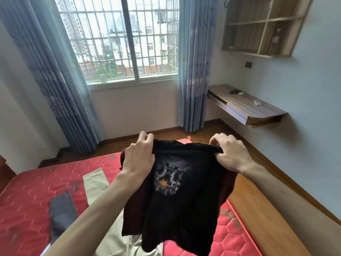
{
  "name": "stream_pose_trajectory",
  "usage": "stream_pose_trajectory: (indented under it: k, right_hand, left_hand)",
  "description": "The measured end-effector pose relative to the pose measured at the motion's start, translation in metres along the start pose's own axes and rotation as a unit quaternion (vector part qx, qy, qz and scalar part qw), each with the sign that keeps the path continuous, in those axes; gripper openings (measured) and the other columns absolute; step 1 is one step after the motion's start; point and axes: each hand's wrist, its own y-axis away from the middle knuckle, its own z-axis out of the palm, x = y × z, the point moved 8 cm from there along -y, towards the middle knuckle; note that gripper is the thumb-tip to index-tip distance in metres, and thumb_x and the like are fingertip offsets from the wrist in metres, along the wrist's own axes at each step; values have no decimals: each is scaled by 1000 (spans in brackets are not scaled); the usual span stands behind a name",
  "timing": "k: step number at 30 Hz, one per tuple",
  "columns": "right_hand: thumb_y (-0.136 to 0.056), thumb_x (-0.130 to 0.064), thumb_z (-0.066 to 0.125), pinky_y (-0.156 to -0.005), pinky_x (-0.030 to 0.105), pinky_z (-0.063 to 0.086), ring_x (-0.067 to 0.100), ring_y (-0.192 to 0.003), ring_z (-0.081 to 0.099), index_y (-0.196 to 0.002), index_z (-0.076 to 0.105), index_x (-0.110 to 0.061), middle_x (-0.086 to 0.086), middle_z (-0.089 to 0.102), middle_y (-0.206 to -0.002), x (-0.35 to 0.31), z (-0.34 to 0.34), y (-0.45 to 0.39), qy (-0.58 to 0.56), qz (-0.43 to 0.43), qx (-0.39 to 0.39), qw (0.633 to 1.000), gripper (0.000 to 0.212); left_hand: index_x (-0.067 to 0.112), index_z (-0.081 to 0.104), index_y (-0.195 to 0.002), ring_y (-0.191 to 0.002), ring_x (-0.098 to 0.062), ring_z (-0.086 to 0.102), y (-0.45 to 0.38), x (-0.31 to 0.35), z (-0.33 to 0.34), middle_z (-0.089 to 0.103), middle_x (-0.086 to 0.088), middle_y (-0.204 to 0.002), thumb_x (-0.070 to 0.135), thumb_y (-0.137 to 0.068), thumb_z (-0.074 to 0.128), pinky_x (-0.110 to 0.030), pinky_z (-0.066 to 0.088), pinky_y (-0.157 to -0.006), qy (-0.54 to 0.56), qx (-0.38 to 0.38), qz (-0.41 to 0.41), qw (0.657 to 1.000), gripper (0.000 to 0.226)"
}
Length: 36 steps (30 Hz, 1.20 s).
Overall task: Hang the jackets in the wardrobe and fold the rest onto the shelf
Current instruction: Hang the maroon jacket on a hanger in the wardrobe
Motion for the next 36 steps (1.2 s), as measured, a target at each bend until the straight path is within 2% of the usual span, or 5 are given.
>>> stream_pose_trajectory:
  k: [8,15,20,27,36]
  right_hand:
    - [-82,-10,65,-74,32,41,19,-90,56,-98,59,-25,-11,57,-87,-67,-53,-22,63,-118,124,983,22]
    - [-90,-22,61,-83,37,54,15,-93,67,-120,59,-33,-8,71,-106,-42,-31,-24,31,-175,-136,975,32]
    - [-95,-43,70,-81,29,57,7,-96,69,-109,66,-35,-15,70,-100,-17,-22,-20,-51,-188,-166,967,17]
    - [-90,-83,46,-60,26,43,5,-68,63,-70,55,-44,-27,63,-73,-20,-47,-3,-85,-216,-6,973,45]
    - [-106,-54,41,-55,26,41,8,-54,54,-83,60,-14,-14,48,-61,-37,-60,21,-135,-201,181,953,50]
  left_hand:
    - [12,59,-108,-88,-35,67,12,-51,1,58,-5,-103,6,-86,69,-39,44,-59,-50,-47,39,997,25]
    - [11,55,-95,-87,-35,60,11,-35,-3,66,-5,-88,-5,-79,57,-43,48,-68,102,-17,52,993,23]
    - [12,56,-88,-68,-44,57,7,-20,-13,63,-10,-68,11,-71,52,-43,49,-62,122,-16,55,991,18]
    - [19,54,-74,-57,-27,57,12,-7,-24,54,1,-55,58,-92,54,-38,47,-59,137,13,96,986,43]
    - [22,42,-75,-61,-19,51,17,-3,-43,46,8,-68,46,-108,44,-36,38,-55,154,102,98,978,41]
